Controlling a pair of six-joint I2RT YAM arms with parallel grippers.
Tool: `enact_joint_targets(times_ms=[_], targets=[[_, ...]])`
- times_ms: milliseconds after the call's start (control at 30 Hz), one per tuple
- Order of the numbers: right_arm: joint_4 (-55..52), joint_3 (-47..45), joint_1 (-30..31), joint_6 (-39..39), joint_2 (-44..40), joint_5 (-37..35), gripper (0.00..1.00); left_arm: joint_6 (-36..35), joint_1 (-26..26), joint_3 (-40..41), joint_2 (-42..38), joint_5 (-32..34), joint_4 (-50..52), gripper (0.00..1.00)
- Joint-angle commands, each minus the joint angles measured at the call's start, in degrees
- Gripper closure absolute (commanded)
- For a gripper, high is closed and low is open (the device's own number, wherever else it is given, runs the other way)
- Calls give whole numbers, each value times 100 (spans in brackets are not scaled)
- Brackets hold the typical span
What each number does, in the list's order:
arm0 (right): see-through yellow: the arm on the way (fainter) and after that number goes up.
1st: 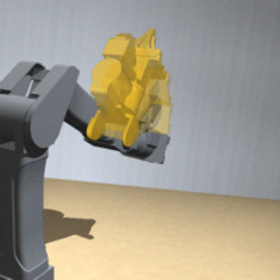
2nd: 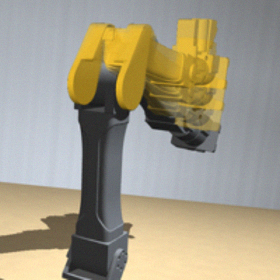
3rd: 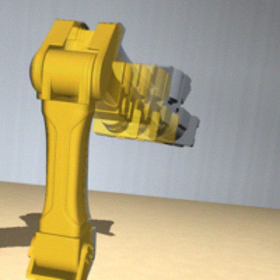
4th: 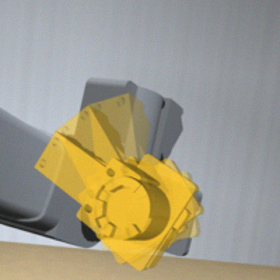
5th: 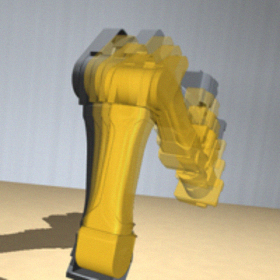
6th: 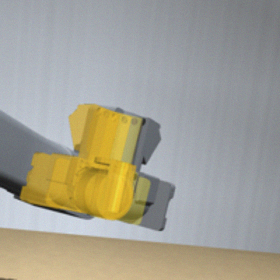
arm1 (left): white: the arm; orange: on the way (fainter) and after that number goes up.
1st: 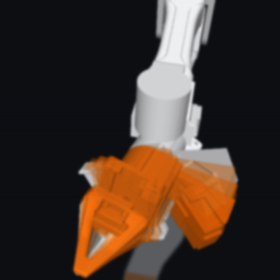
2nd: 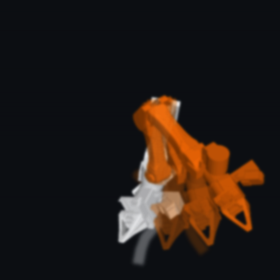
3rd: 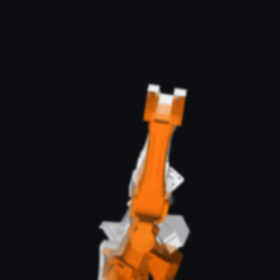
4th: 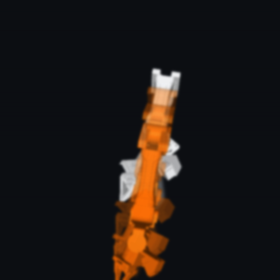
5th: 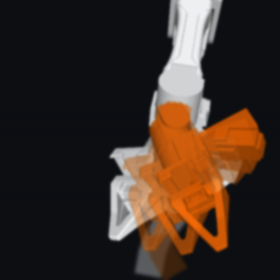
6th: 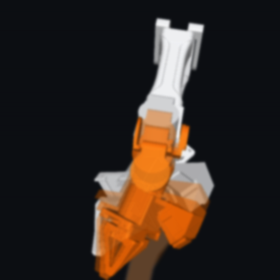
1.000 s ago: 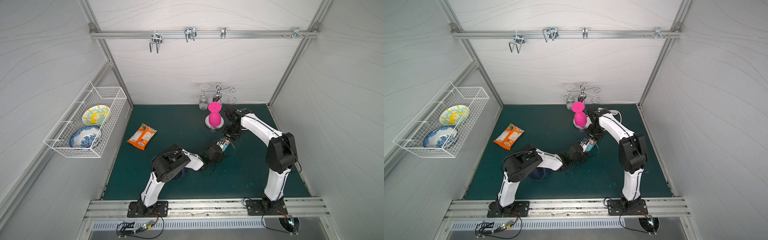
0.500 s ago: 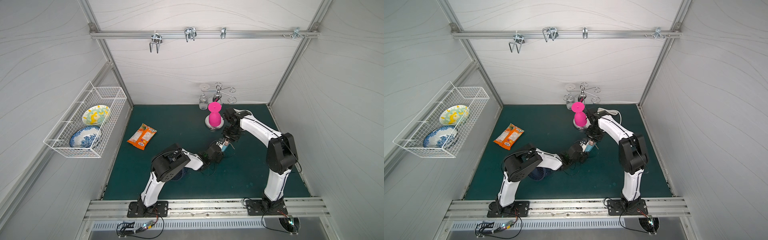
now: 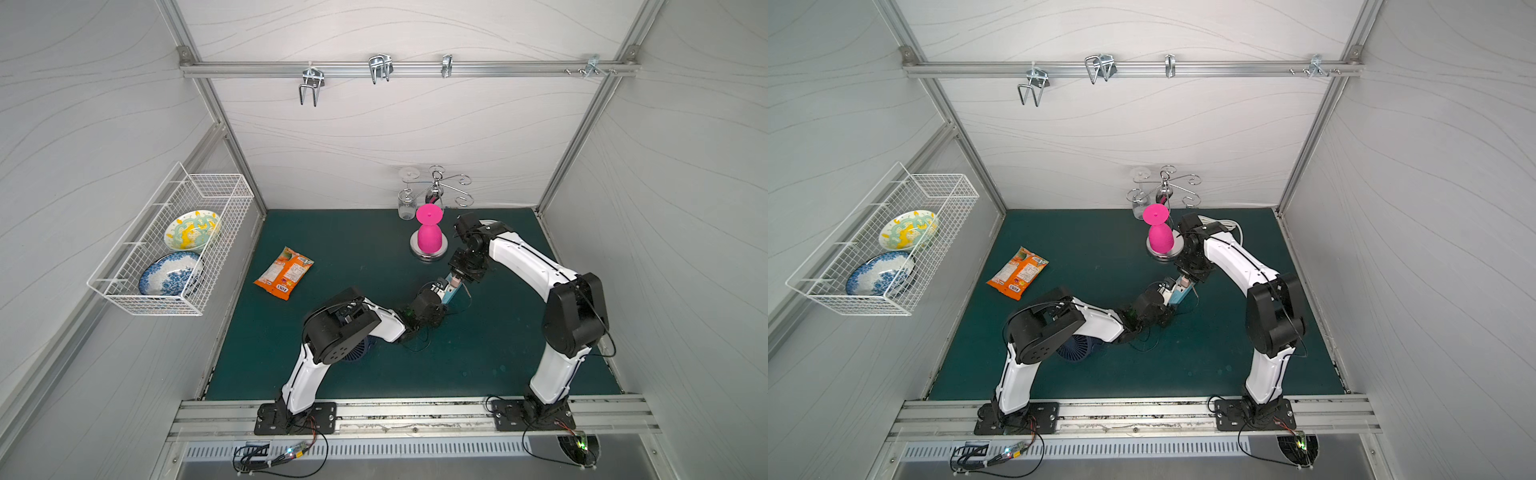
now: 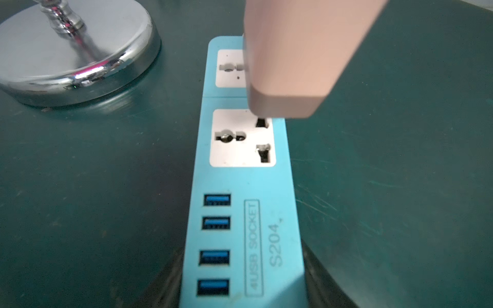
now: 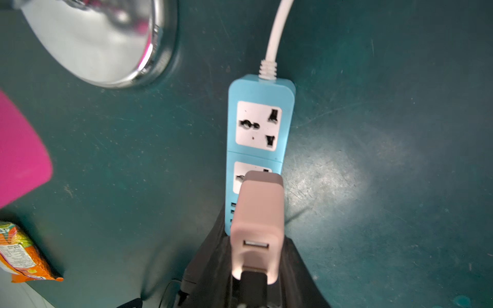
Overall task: Unplug the desk fan from the power strip
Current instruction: Remove the plug from the socket.
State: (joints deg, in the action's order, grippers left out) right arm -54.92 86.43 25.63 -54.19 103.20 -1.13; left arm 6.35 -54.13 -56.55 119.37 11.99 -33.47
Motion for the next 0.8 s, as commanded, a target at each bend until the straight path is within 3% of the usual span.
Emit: enact_joint_targets(times_ms=[0,133,500,767], targets=[[-48,2,-298,7,-338,29,100,-42,24,182,196,31,559,71],[-51,-70,-471,130,-613,112,100,-57,25,99,129,85,658,65],[57,-555,-614,216,-1039,347,100,-248,33,-95,-201,447,850,30],[109,-860,-821,225,-1338,485,100,-361,34,-155,-439,533,1028,25]])
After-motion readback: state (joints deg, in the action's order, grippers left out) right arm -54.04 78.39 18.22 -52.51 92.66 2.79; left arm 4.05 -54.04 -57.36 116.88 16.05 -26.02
